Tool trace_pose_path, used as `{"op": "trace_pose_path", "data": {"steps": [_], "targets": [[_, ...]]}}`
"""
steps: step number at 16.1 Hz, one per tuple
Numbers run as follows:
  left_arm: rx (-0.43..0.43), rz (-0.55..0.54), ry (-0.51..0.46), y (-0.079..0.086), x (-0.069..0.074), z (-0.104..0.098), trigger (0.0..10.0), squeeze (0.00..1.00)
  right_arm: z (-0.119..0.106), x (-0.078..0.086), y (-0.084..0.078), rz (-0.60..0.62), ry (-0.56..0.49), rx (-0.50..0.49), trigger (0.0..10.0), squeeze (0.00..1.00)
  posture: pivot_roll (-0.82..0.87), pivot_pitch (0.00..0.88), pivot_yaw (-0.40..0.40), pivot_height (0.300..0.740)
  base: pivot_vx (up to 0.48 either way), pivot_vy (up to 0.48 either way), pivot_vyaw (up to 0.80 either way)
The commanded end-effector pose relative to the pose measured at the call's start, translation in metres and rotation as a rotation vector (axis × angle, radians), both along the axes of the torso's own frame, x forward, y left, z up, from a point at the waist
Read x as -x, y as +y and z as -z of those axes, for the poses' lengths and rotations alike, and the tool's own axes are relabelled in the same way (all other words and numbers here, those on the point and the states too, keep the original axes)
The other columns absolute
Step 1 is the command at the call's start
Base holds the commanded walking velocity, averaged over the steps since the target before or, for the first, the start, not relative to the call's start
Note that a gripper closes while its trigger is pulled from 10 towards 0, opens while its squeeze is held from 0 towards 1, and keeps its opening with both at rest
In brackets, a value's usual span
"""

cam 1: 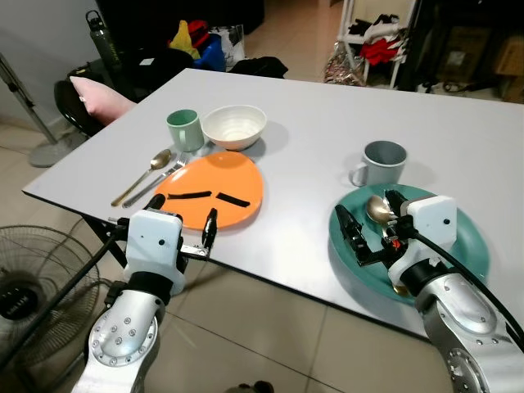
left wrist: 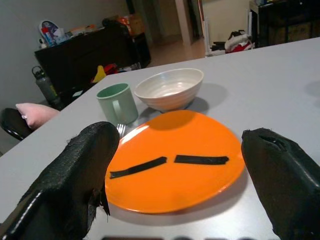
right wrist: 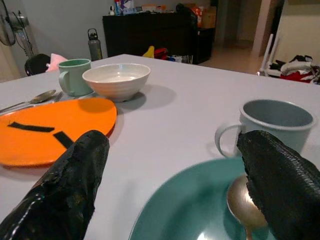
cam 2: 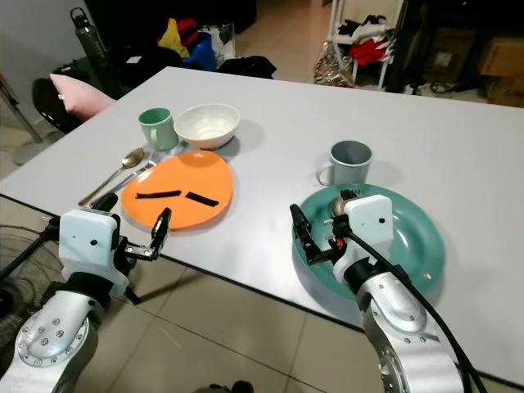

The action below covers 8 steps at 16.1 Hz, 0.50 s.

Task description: Setting the table

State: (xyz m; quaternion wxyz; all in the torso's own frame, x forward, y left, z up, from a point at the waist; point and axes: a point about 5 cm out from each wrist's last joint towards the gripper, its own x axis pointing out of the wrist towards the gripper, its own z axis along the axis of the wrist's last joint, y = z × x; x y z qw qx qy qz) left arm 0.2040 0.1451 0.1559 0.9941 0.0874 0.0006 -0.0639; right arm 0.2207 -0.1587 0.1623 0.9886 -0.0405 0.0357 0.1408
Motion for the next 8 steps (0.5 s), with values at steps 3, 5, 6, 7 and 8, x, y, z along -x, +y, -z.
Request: {"op": "trace_pose_path", "data": {"steps": [3,5,6,7,8], "targets": [[0.007,-0.011,-0.016,0.001,0.005,-0.002,10.0,0.00,-0.002,-0.004,0.002,-0.026,-0.012,-0.053,10.0,1.00,-0.07,0.000,0.093,0.740,0.000,0.000,0.80],[0.003,-0.012,-0.003,0.001,0.010,-0.001,10.0,0.00,-0.002,-0.006,0.004,-0.051,0.001,-0.079,10.0,1.00,-0.05,0.000,0.081,0.740,0.000,0.000,0.80],[0.003,-0.011,0.001,0.001,0.013,-0.001,10.0,0.00,0.000,-0.006,0.007,-0.070,0.007,-0.085,10.0,1.00,-0.04,0.000,0.077,0.740,0.000,0.000,0.80],[0.004,-0.013,0.002,0.001,0.015,-0.001,10.0,0.00,0.000,-0.006,0.008,-0.081,0.011,-0.091,10.0,1.00,-0.04,0.000,0.073,0.740,0.000,0.000,0.80],[0.005,-0.018,0.003,0.002,0.016,-0.001,10.0,0.00,0.001,-0.007,0.011,-0.094,0.016,-0.103,10.0,1.00,-0.04,0.000,0.073,0.740,0.000,0.000,0.80]]}}
